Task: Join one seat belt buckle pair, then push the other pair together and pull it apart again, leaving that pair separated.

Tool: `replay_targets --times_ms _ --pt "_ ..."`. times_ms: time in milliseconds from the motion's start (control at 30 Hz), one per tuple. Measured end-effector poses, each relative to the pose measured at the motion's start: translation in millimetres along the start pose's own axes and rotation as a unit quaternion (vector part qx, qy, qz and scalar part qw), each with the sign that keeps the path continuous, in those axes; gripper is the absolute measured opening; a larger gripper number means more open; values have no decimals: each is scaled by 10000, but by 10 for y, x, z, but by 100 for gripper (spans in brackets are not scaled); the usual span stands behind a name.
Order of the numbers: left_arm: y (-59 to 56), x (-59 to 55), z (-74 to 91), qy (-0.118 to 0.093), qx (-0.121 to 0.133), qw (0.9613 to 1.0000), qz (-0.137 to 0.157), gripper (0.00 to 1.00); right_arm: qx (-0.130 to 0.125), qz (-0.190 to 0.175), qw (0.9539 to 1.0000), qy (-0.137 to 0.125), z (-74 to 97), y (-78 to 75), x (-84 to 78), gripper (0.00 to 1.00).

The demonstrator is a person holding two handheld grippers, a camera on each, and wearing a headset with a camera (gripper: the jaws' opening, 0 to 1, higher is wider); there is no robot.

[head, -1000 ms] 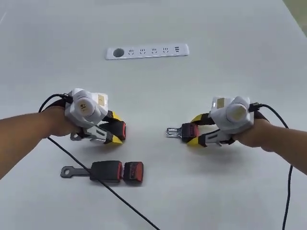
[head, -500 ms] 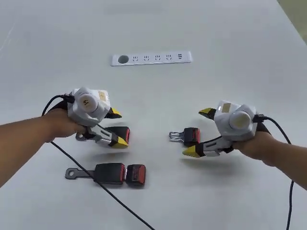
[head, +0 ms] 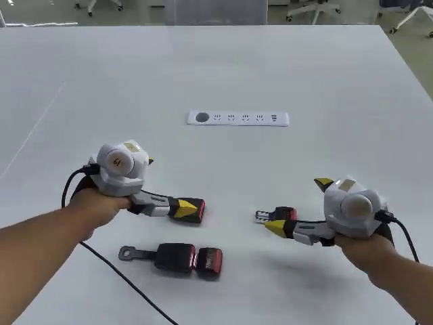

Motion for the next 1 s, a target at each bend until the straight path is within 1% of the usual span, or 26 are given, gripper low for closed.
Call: replay_targets --times_ms 33,67,100,133,167,200,267,333,367,400,433,500,533,567,633,667,767,833,933,1000 --pt "-9 -20 60 -40 29 10000 55 100 -26 8 10000 -17 22 46 7 97" --pt "-26 -53 142 -109 74 9997 192 100 -46 -14 10000 -41 39 79 18 98" --pt "-24 -89 200 -97 152 9996 239 100 -81 -40 9999 -90 70 111 29 99" --pt "0 -135 239 -78 273 9992 295 100 -151 -72 9997 -168 110 160 47 99" --pt "3 -161 298 -155 357 9984 417 100 -177 -82 9996 -218 140 199 56 100" --pt "-11 -192 368 -254 372 9974 556 100 -187 -84 9995 -248 175 257 59 100" --pt "-25 -269 498 -251 461 9965 645 100 -208 -79 9994 -268 235 344 46 100" --pt "-57 -318 613 -342 459 9954 763 100 -239 -99 9991 -325 291 416 31 100" --pt "-70 -362 678 -379 488 9951 776 100 -260 -115 9990 -354 332 471 16 100" --pt "-50 -402 714 -383 516 9951 757 100 -281 -125 9988 -371 361 510 1 100" --pt "-58 -450 773 -403 538 9949 754 100 -305 -145 9987 -392 402 563 -24 100" --pt "-98 -515 864 -431 543 9946 769 100 -333 -185 9985 -402 472 655 -65 100" --pt "-94 -532 879 -485 553 9944 763 100 -342 -198 9983 -427 499 687 -76 100" --pt "-103 -552 909 -543 534 9941 777 100 -351 -196 9982 -452 528 717 -91 100" --pt "-152 -617 967 -494 402 9949 786 100 -368 -233 9978 -500 588 781 -127 100" --pt "-188 -647 1001 -515 305 9955 741 100 -362 -247 9978 -499 618 819 -155 100" --pt "-279 -700 1088 -528 16 9957 765 100 -394 -282 9976 -492 691 889 -206 100" --pt "-305 -767 1127 -477 -43 9970 606 100 -390 -291 9975 -507 741 942 -237 100" --pt "-335 -829 1183 -478 -98 9972 566 100 -415 -320 9974 -502 810 997 -284 100" --pt "-340 -862 1219 -476 -96 9970 599 100 -452 -325 9971 -519 849 1017 -307 100"
Point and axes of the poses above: the centre of the closed fingertips' face, and the gripper's own axes: z roughly backward along the fingers, y roughly to its left, x roughly out of its top, the point moved 7 cm from there along z, roughly backward along the fingers, and after that the axes turned 9 degrees about x, right-handed, at the moved point
